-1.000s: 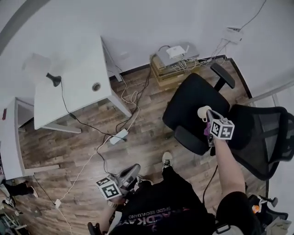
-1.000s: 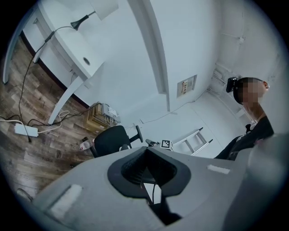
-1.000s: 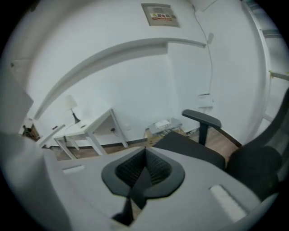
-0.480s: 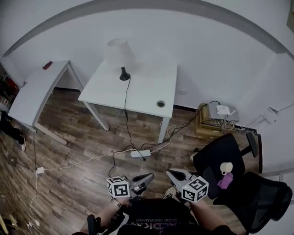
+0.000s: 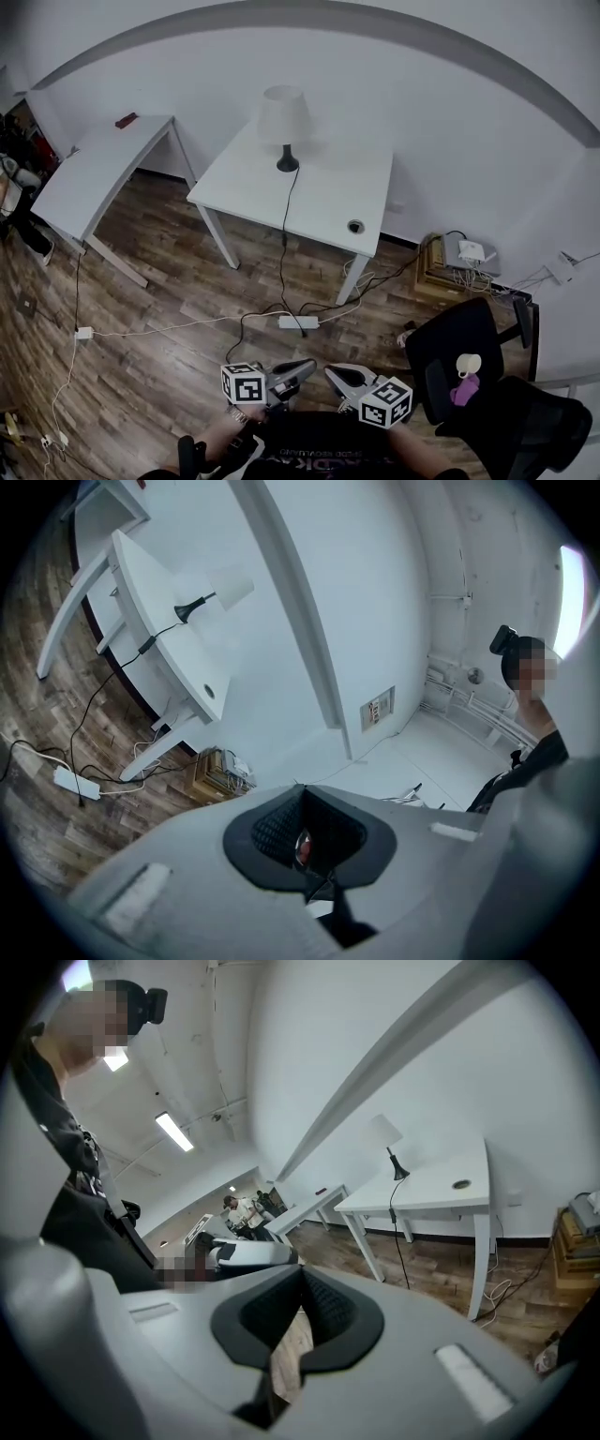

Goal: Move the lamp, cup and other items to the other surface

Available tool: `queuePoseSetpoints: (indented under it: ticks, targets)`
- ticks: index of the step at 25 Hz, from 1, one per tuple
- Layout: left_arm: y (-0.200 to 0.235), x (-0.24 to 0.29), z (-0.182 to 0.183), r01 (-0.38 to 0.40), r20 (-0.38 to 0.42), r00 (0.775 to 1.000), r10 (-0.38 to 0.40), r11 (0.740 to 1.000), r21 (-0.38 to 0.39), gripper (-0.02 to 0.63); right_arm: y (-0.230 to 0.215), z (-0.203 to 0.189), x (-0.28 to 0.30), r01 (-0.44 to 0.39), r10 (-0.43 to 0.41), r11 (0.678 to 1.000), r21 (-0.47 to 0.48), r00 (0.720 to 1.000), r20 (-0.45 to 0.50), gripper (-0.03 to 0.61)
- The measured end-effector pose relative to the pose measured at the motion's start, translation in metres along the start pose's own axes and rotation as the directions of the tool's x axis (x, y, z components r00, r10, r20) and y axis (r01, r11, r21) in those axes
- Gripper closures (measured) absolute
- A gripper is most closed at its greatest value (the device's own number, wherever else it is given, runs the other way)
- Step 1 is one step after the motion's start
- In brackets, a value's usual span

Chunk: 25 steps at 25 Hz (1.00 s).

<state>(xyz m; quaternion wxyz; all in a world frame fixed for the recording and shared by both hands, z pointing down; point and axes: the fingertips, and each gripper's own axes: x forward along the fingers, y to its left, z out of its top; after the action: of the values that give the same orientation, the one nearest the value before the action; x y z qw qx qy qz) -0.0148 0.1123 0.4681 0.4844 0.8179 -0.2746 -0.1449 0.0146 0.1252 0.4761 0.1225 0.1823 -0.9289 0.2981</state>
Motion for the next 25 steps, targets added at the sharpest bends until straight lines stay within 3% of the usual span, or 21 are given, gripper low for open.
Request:
queuePoseSetpoints:
  ticks: [11,25]
  targets:
    - [-0.0038,0.0017,-0.0014,0.013,-0.028,1.0,-0.012,1.0,0.016,0.617,0.0036,0.002,-0.0006,-0.007,0.007,1.0,-0.005,1.0,0.011,0.575]
    - [-0.0057,0.0029,0.0024,0.031,0.002,1.0,-0.031,1.0,0.005,0.615,0.0016,0.0018,-0.0038,0.004,-0.004,1.0,-0.005,1.0,0.006,0.575]
